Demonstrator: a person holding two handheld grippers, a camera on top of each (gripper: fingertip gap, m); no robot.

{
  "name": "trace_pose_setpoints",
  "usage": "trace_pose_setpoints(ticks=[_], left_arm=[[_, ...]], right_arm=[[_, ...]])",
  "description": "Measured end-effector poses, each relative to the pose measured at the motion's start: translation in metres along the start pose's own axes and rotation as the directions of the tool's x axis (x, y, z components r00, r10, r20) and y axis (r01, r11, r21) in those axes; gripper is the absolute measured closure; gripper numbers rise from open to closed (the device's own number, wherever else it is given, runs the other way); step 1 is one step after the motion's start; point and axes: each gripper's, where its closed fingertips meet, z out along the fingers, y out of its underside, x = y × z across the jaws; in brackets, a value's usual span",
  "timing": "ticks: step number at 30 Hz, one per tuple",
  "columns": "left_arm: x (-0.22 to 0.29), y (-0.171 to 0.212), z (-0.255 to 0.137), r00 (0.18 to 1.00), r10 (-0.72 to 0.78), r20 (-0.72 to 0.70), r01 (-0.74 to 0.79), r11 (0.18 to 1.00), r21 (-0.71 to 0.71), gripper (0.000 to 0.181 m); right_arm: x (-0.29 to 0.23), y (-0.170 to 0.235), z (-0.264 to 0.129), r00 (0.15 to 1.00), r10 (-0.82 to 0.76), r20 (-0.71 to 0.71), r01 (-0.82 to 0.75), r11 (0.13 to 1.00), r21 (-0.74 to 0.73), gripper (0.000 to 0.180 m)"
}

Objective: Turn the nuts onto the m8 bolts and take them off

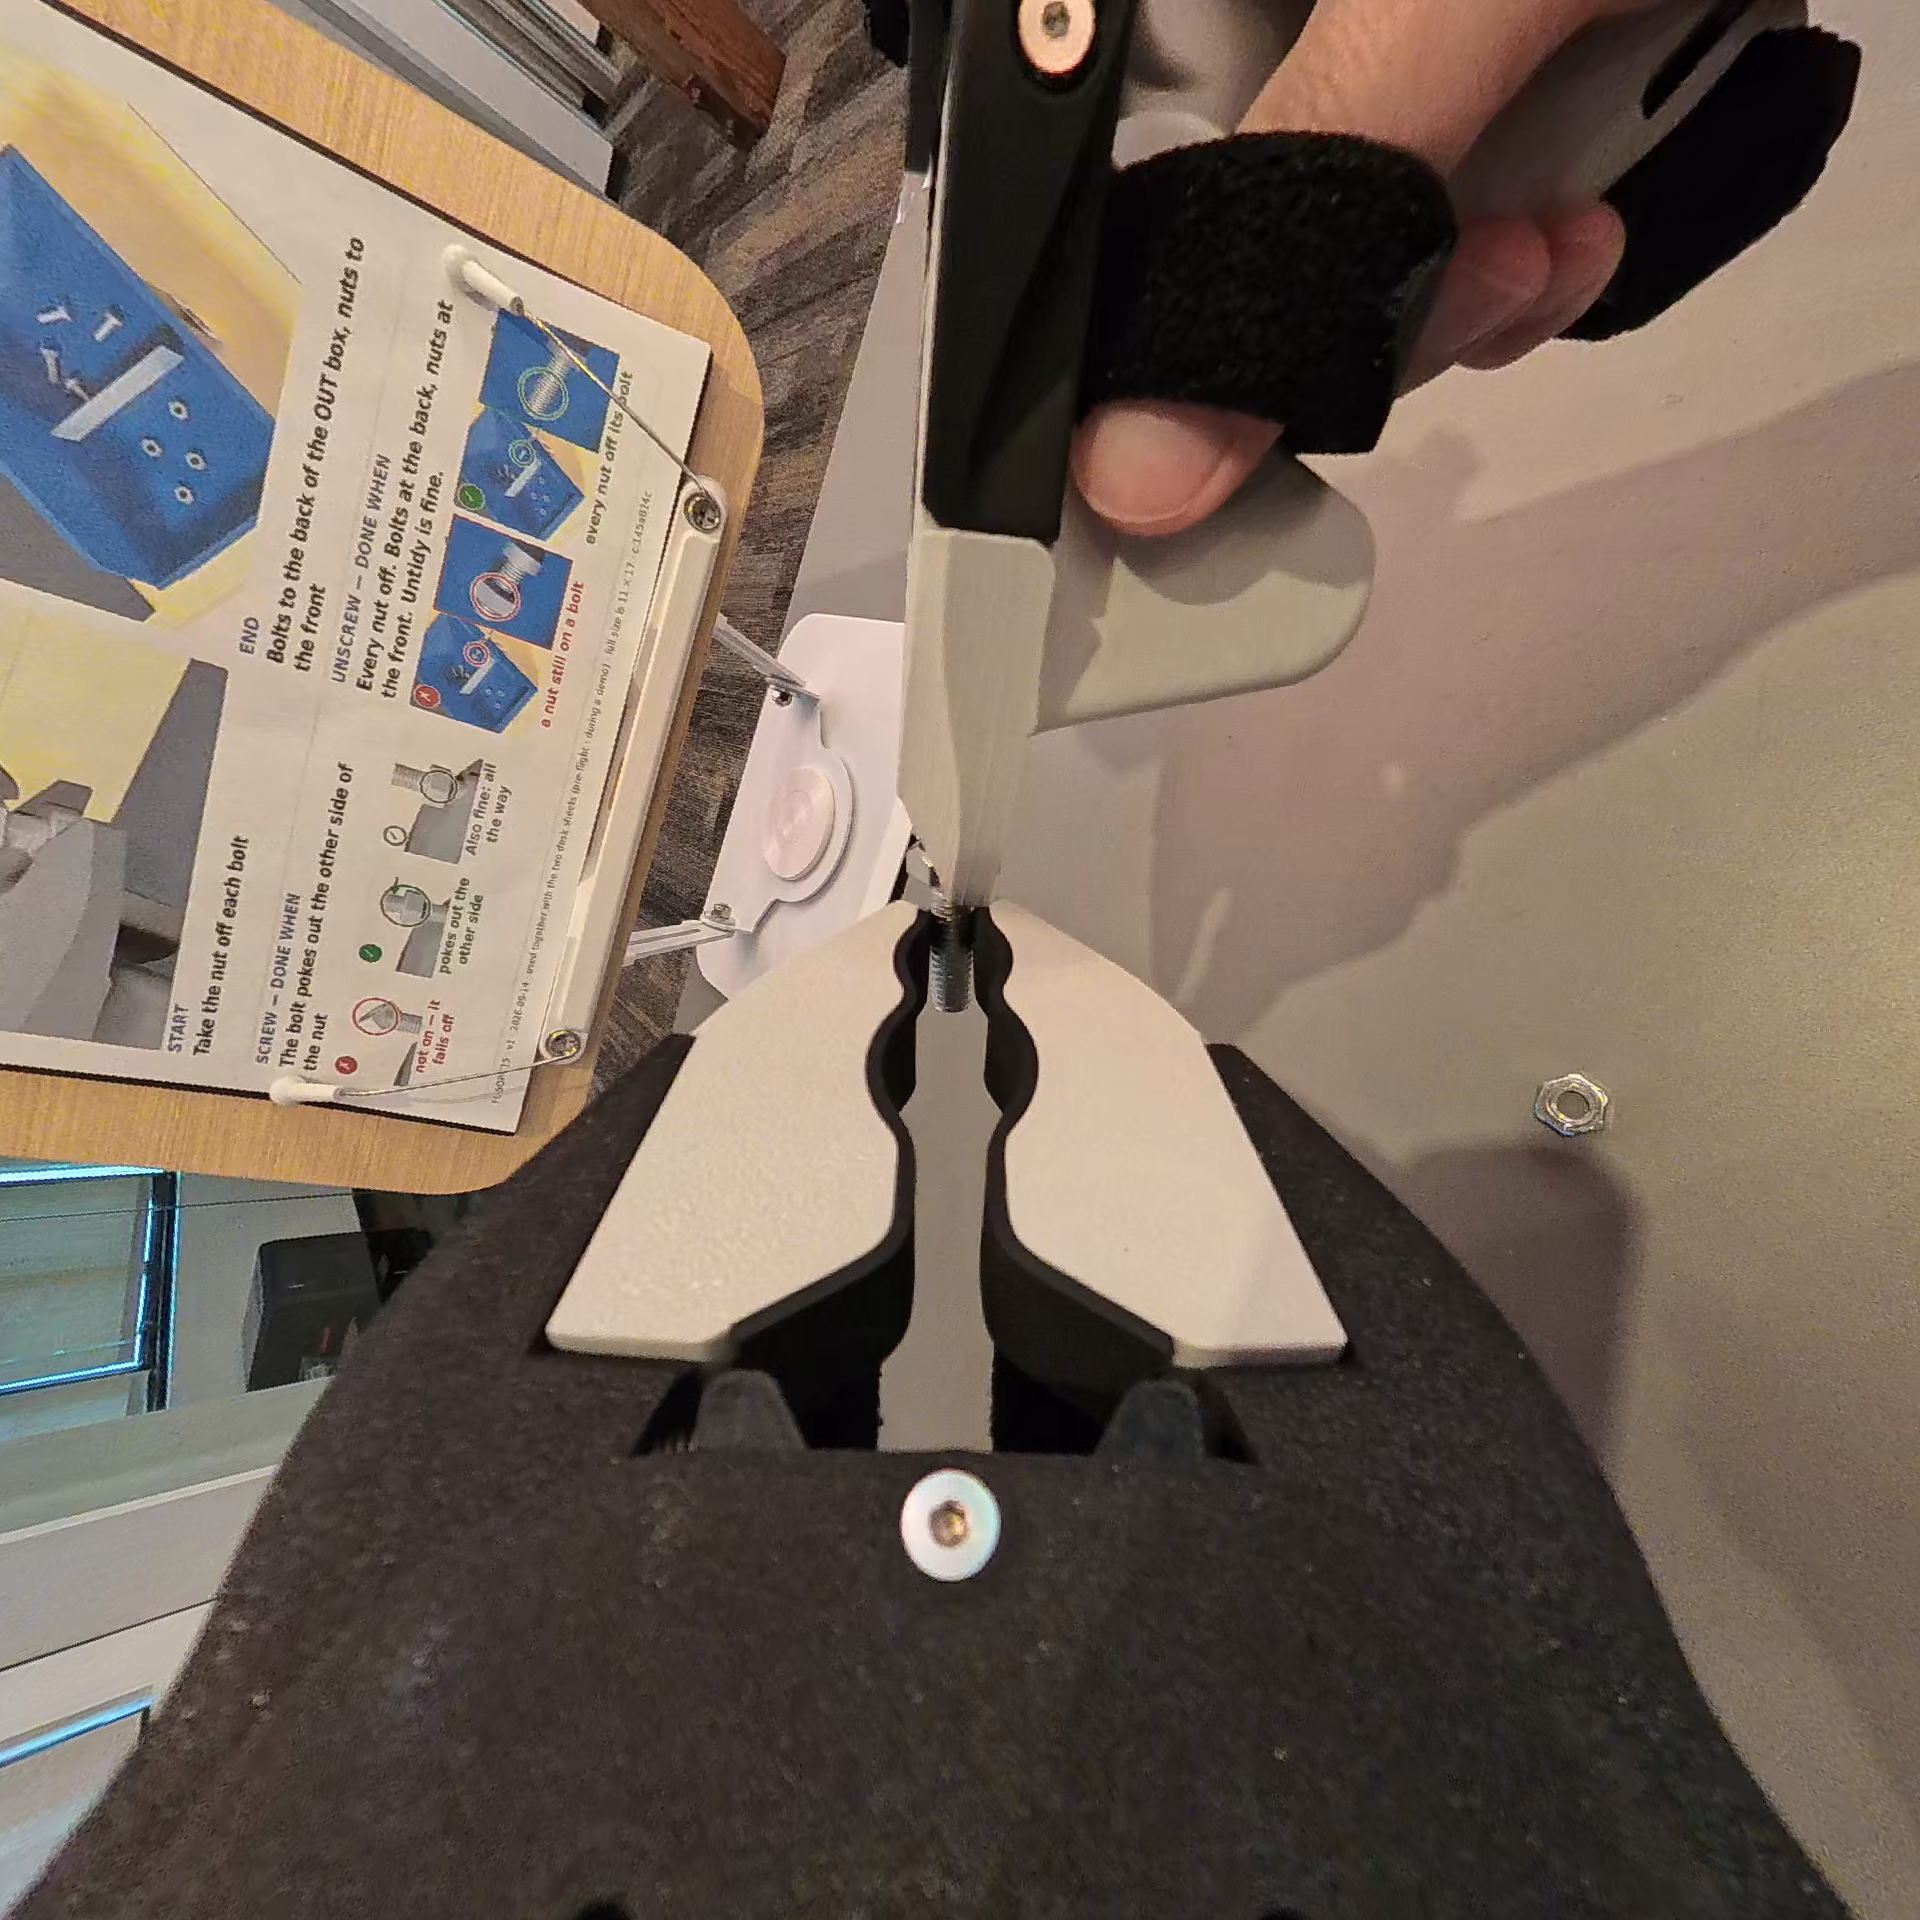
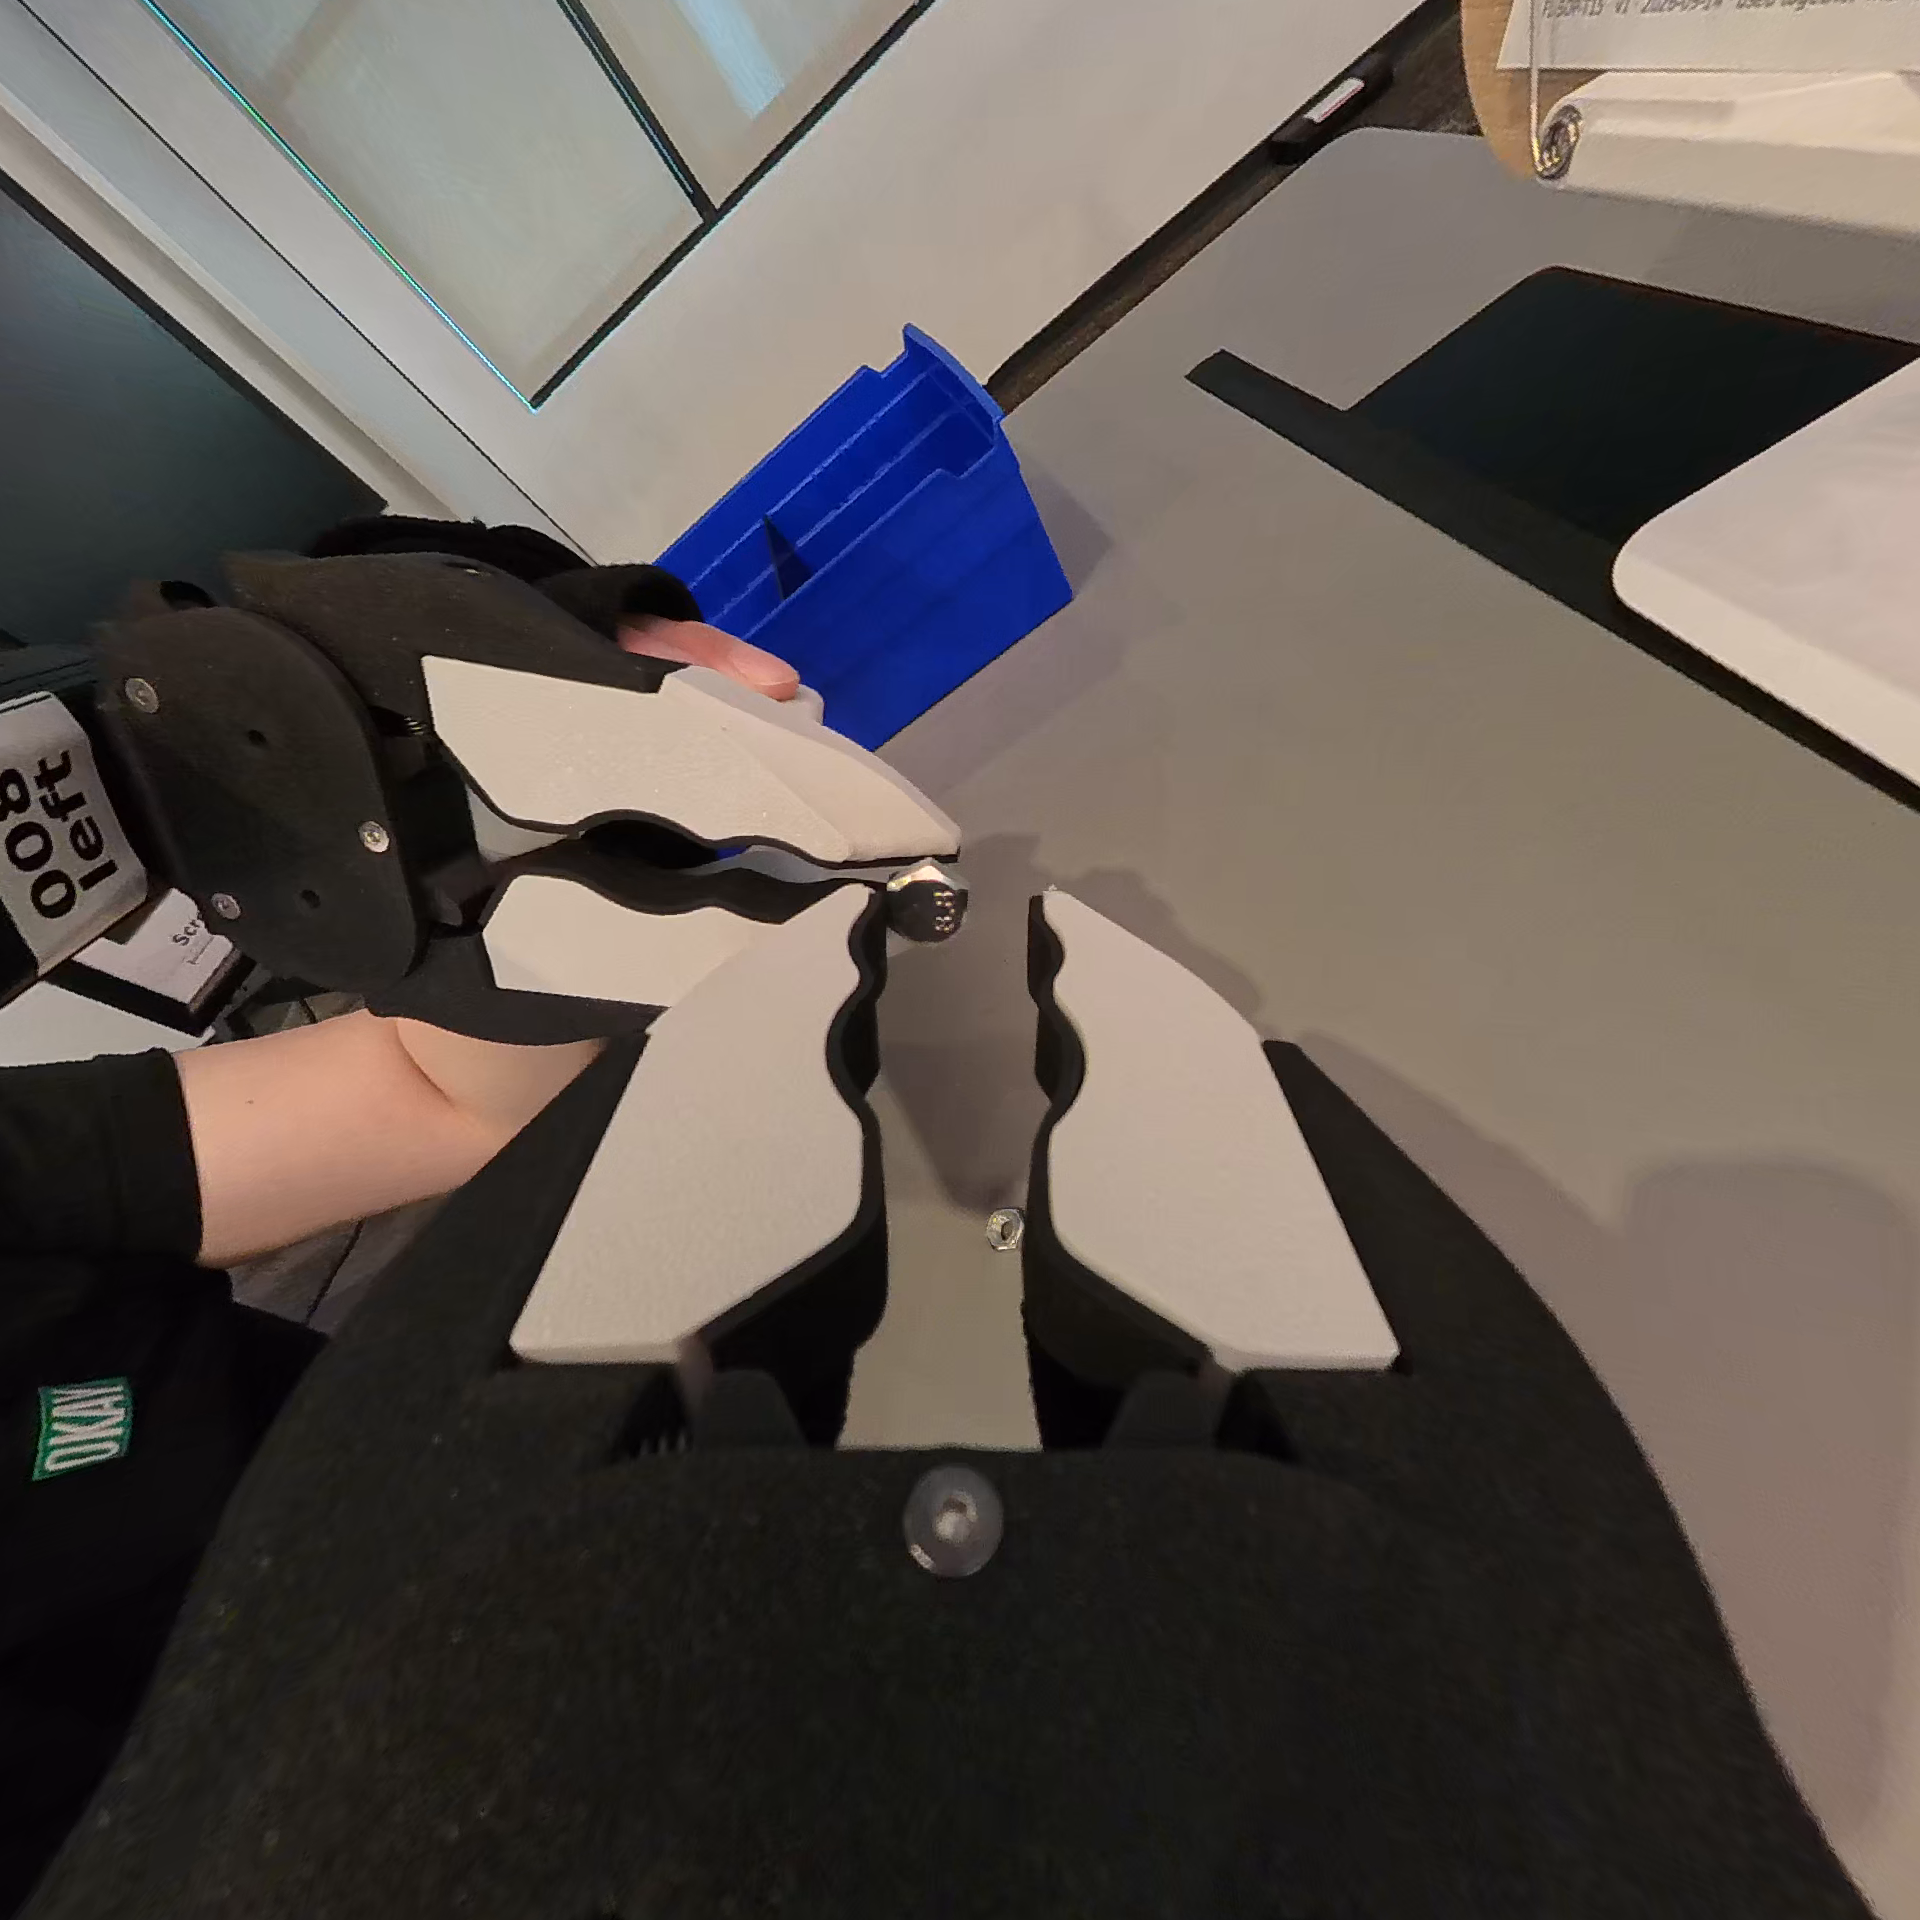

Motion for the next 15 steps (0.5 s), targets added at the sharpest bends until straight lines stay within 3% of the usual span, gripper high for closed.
trace_pose_setpoints(ticks=[15], left_arm=[[0.0006, -0.0019, 0.0011, 1.000, -0.004, 0.000, 0.004, 1.000, 0.002, 0.173]], right_arm=[[-0.0004, -0.0026, -0.0013, 1.000, 0.002, 0.005, -0.002, 1.000, 0.014, 0.154]])
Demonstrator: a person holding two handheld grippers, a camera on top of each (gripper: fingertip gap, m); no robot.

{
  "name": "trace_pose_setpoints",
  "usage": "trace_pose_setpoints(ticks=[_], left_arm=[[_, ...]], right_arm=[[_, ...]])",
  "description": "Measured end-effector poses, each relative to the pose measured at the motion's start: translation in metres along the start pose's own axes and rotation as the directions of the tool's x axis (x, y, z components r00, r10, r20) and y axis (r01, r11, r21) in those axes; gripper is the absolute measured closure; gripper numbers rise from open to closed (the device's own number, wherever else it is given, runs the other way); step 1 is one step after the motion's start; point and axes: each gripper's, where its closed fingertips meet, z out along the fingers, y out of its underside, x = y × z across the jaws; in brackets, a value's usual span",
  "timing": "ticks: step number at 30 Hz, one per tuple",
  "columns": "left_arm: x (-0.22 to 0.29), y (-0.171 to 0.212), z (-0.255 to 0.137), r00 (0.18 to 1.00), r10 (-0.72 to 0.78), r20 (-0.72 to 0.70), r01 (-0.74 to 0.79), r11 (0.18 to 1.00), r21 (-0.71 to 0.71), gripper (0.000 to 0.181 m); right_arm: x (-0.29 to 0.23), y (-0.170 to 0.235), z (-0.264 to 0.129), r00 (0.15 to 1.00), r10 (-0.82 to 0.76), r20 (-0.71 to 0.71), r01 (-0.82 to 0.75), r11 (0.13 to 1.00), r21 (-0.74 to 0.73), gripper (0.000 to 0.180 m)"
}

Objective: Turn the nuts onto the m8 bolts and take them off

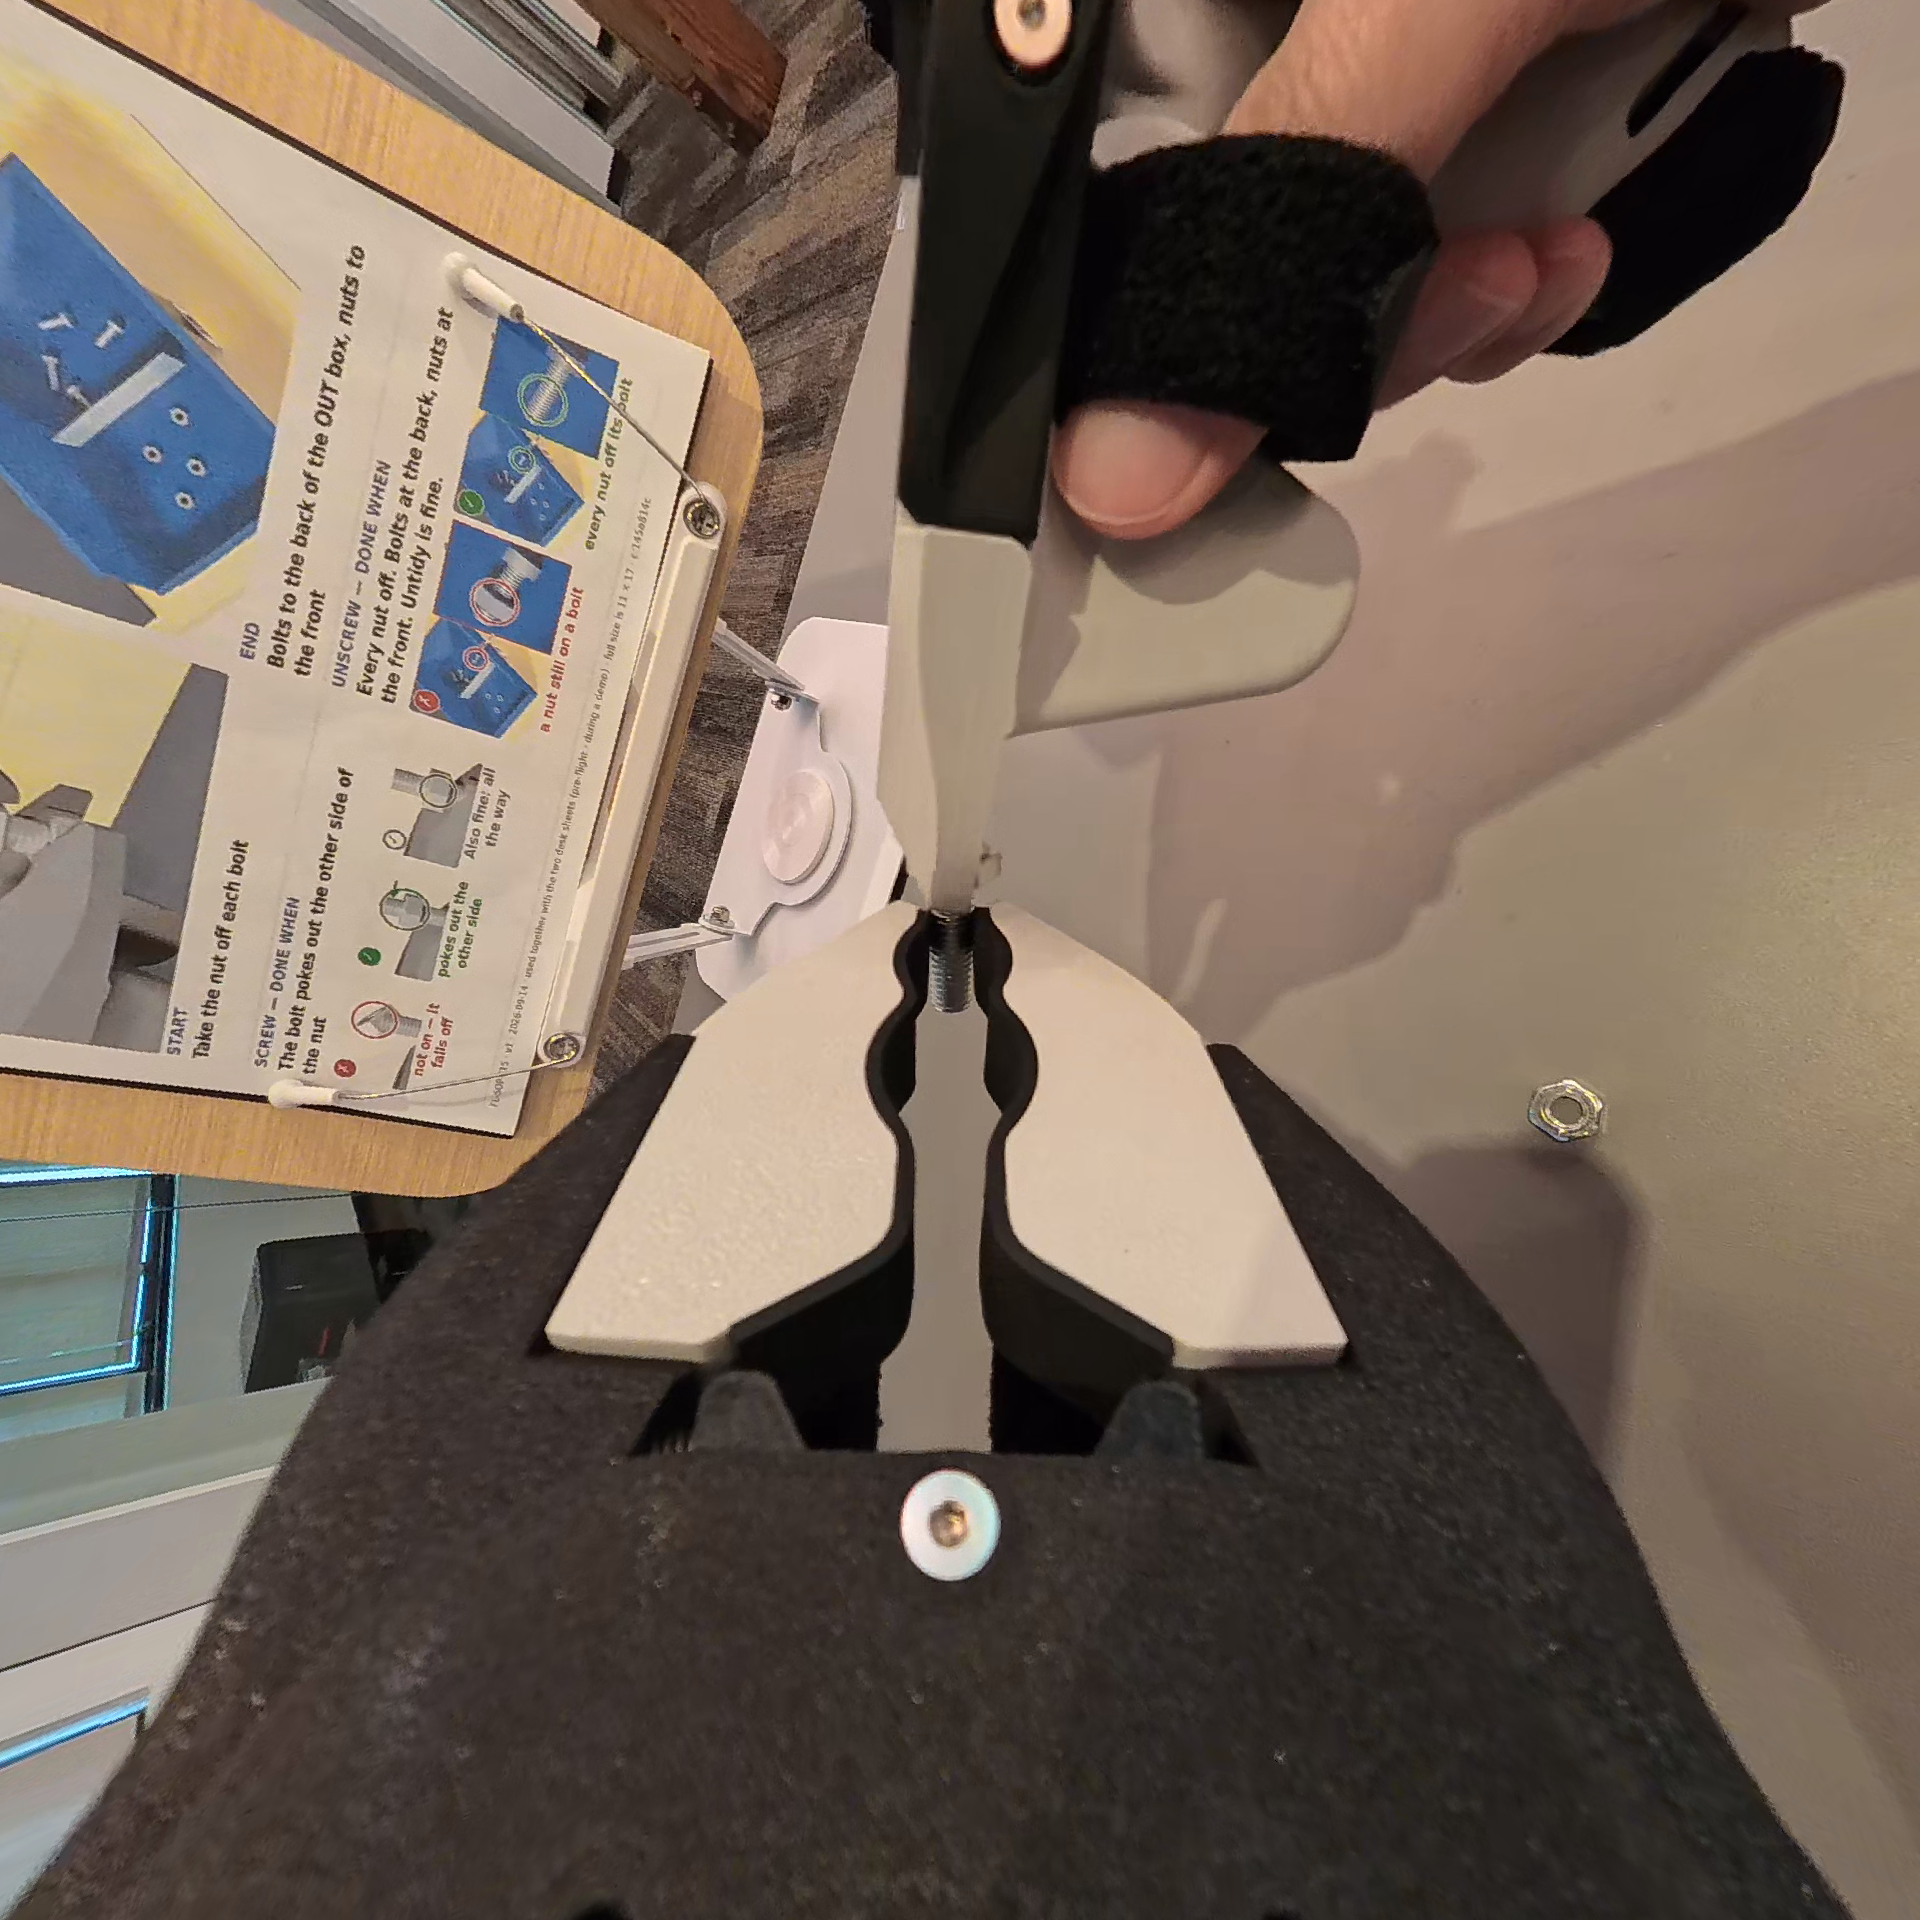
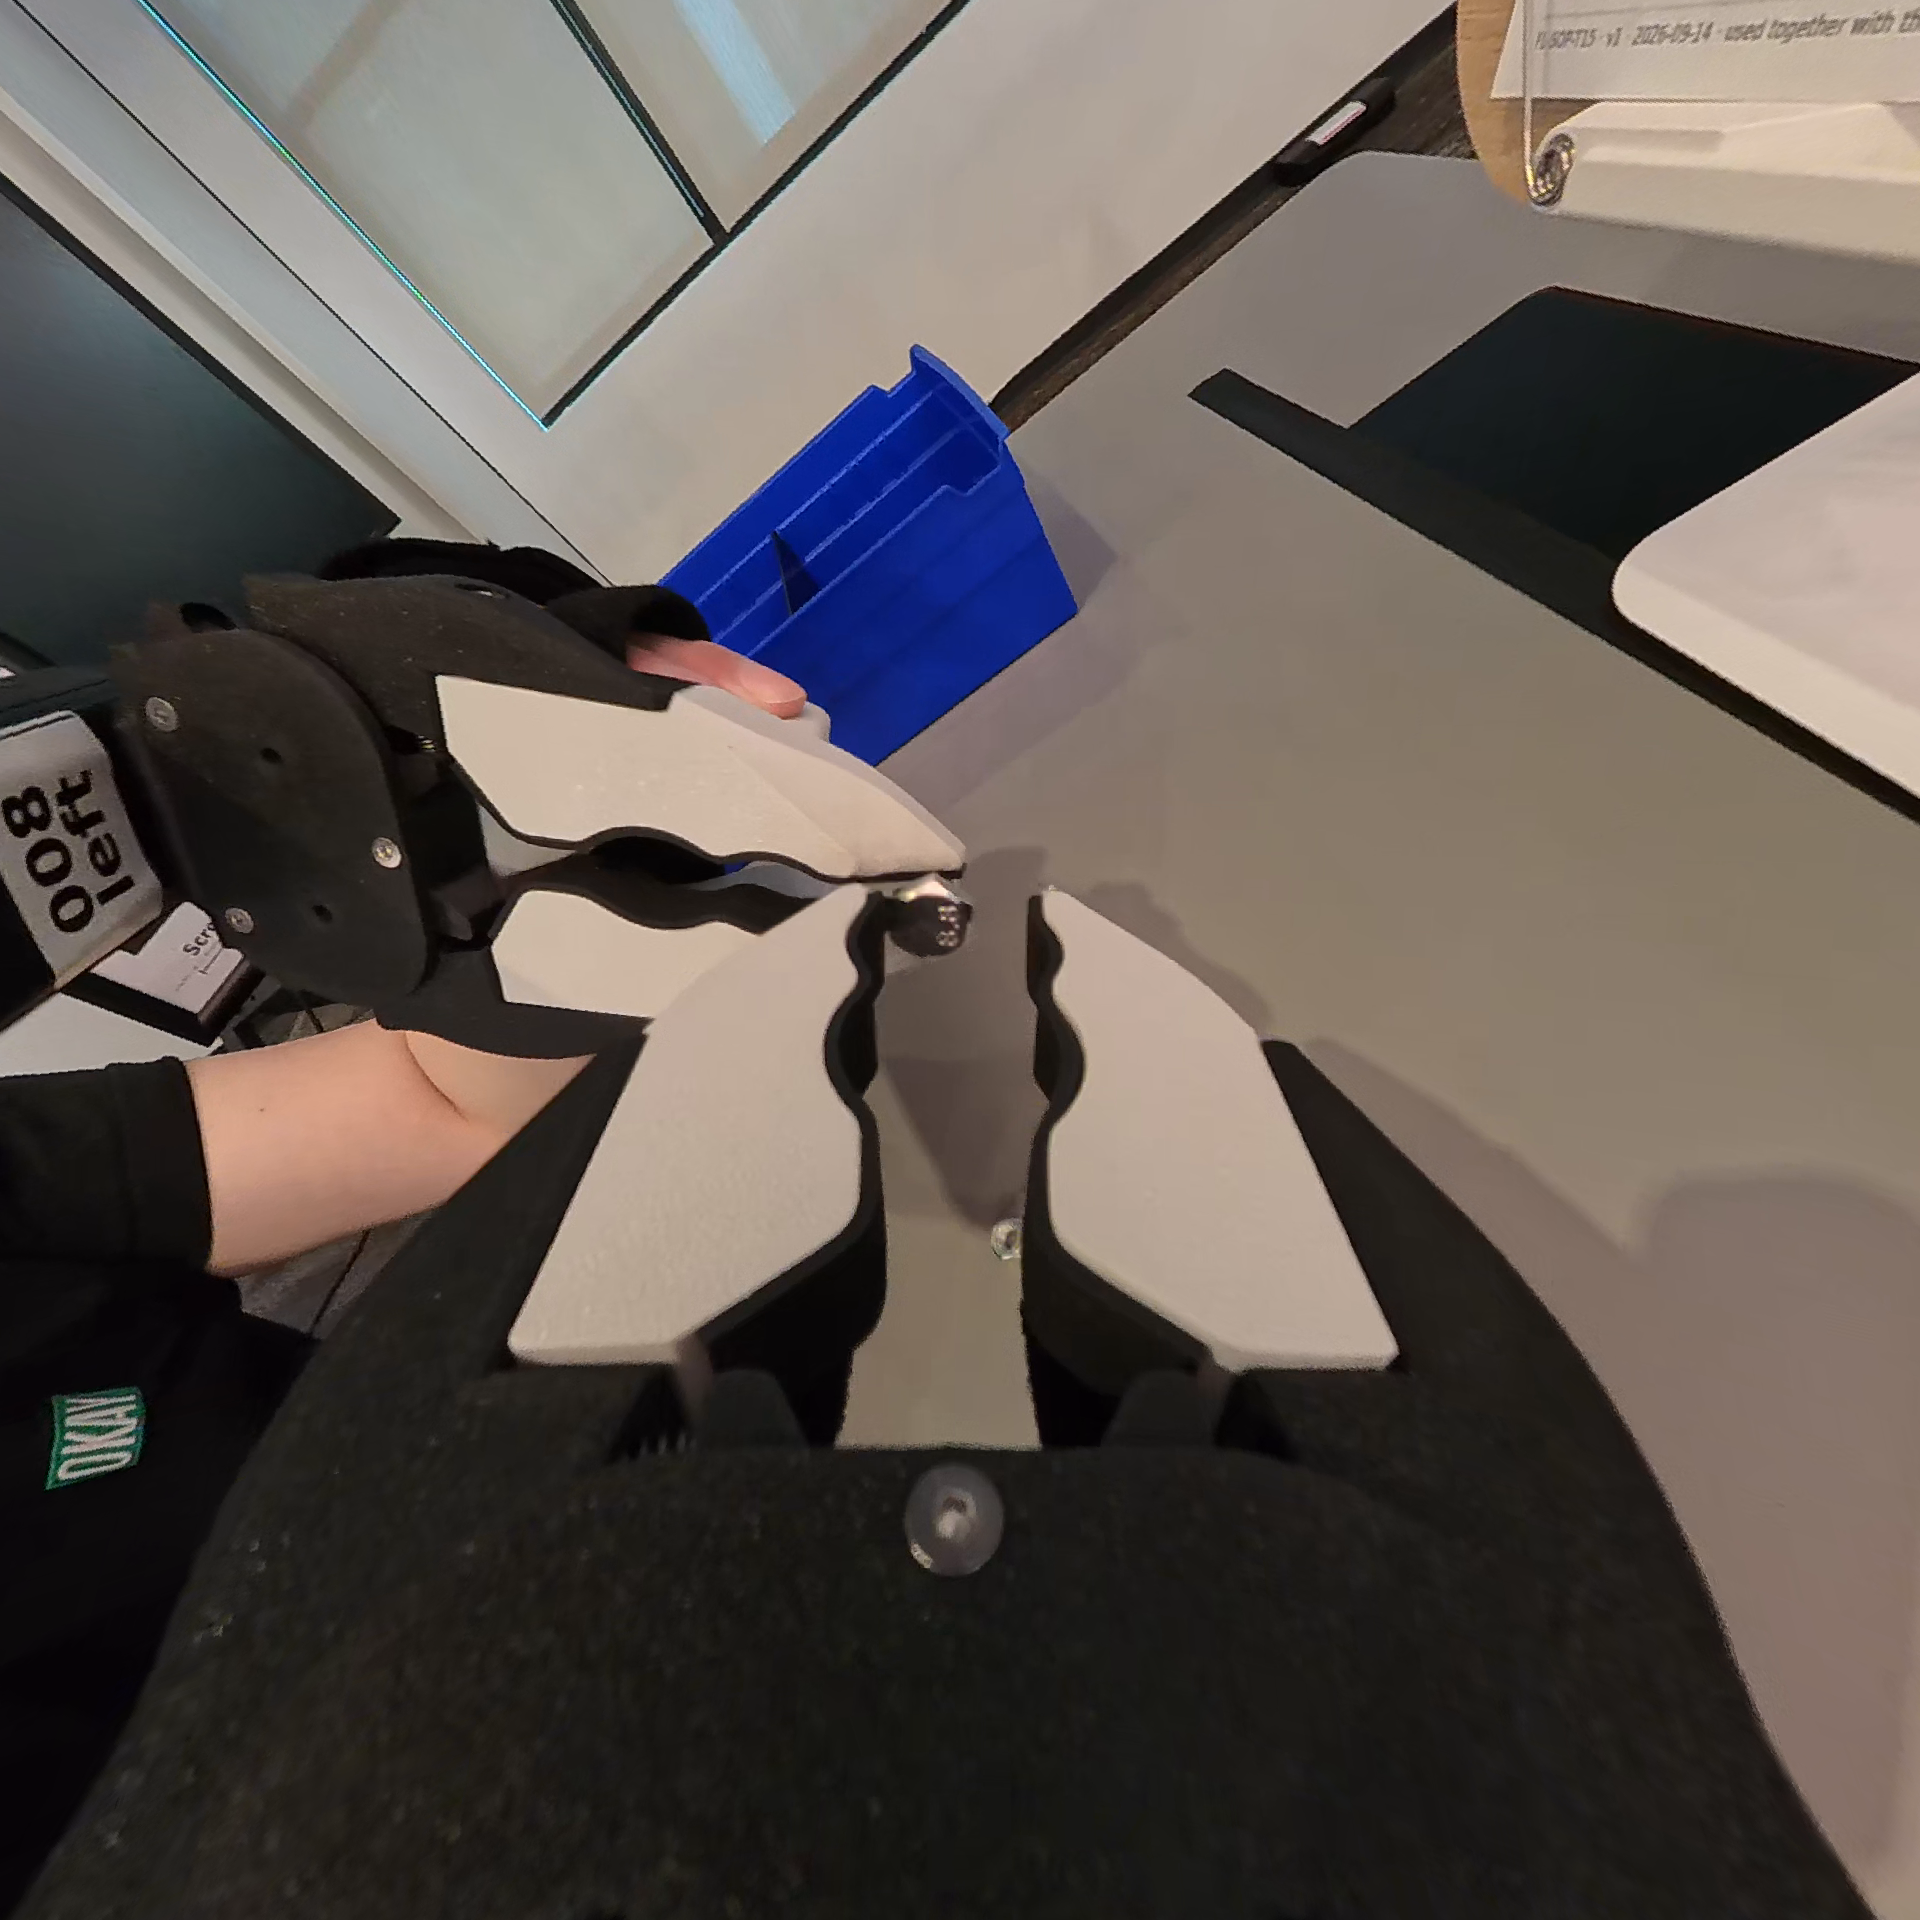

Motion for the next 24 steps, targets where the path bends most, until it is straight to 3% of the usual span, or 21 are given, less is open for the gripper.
trace_pose_setpoints(ticks=[7, 22, 24], left_arm=[[-0.0010, 0.0015, -0.0001, 1.000, -0.001, 0.004, 0.001, 1.000, -0.007, 0.173], [-0.0041, 0.0029, -0.0022, 1.000, -0.017, 0.015, 0.017, 1.000, 0.001, 0.173], [-0.0087, 0.0019, -0.0031, 0.998, -0.039, 0.040, 0.038, 0.999, 0.015, 0.166]], right_arm=[[-0.0040, 0.0003, 0.0012, 1.000, 0.000, 0.021, 0.000, 1.000, -0.005, 0.166], [-0.0054, -0.0009, 0.0036, 0.998, -0.054, 0.012, 0.054, 0.999, -0.001, 0.166], [-0.0045, -0.0020, 0.0031, 0.999, -0.054, 0.008, 0.054, 0.999, 0.007, 0.166]])
